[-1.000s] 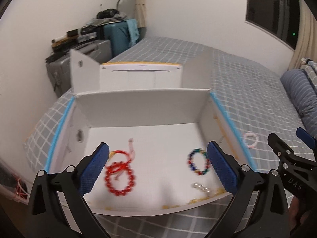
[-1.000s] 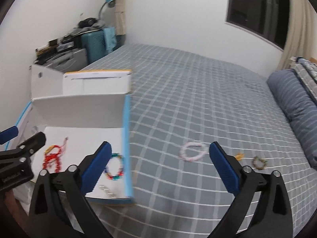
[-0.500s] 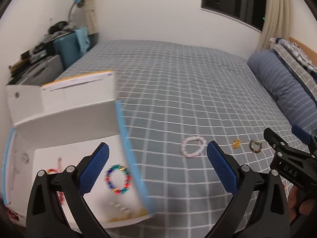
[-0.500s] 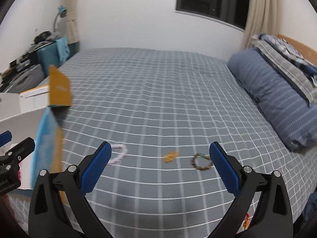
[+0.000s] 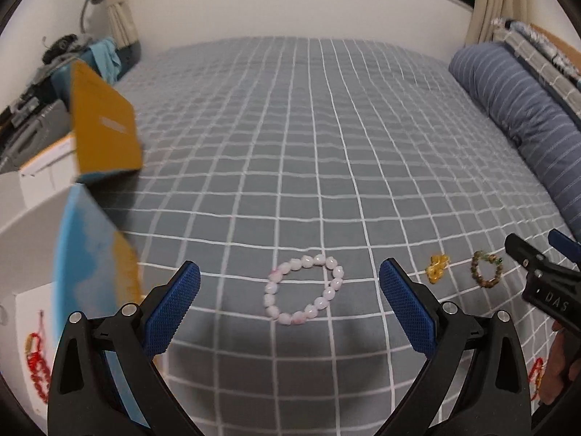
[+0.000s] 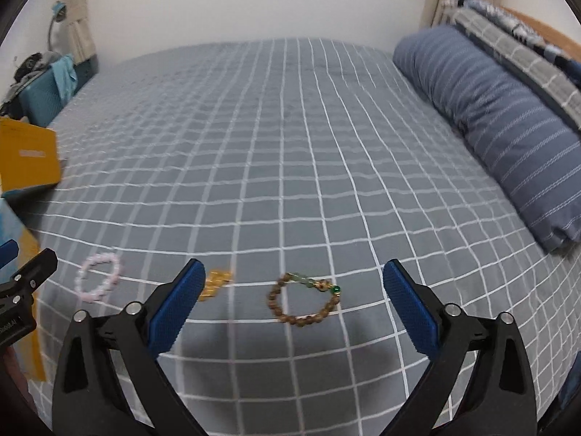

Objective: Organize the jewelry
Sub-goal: 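Move both open tools back toward the remaining bracelets on the bed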

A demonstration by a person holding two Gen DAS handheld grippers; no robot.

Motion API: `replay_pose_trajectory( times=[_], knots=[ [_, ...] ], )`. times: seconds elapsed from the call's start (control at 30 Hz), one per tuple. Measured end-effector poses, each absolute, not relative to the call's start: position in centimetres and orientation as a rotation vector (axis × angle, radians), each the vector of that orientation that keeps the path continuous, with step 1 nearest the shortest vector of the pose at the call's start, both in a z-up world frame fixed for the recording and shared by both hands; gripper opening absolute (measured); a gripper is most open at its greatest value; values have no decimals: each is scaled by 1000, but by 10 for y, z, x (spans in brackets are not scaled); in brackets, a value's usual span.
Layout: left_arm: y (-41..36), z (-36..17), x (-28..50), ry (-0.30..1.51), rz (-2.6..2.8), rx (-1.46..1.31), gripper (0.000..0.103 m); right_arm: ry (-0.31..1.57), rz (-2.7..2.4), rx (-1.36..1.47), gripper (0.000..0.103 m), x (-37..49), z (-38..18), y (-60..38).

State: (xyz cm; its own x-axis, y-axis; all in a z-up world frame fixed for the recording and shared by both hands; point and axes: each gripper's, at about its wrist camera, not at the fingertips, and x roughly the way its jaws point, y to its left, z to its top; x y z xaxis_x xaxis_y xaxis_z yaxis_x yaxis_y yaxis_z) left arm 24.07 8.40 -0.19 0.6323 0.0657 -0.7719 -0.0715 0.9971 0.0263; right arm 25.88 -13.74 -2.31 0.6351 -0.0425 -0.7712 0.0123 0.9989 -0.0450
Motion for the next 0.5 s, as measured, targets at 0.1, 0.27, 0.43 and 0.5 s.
replay_pose_trajectory(
  times=[0.1, 0.27, 0.43, 0.5],
  knots=[
    [81, -20, 257, 904, 80, 18, 97, 923, -26, -35, 87, 269, -39, -143],
    [90, -45, 270, 951, 111, 4, 97, 967, -48, -41, 81, 279, -60, -146],
    [101, -60, 276, 973, 128, -6, 97, 1019, -54, -17, 72, 287, -73, -154],
    [104, -63, 276, 977, 124, -8, 97, 1028, -54, -6, 69, 288, -75, -155]
  ],
)
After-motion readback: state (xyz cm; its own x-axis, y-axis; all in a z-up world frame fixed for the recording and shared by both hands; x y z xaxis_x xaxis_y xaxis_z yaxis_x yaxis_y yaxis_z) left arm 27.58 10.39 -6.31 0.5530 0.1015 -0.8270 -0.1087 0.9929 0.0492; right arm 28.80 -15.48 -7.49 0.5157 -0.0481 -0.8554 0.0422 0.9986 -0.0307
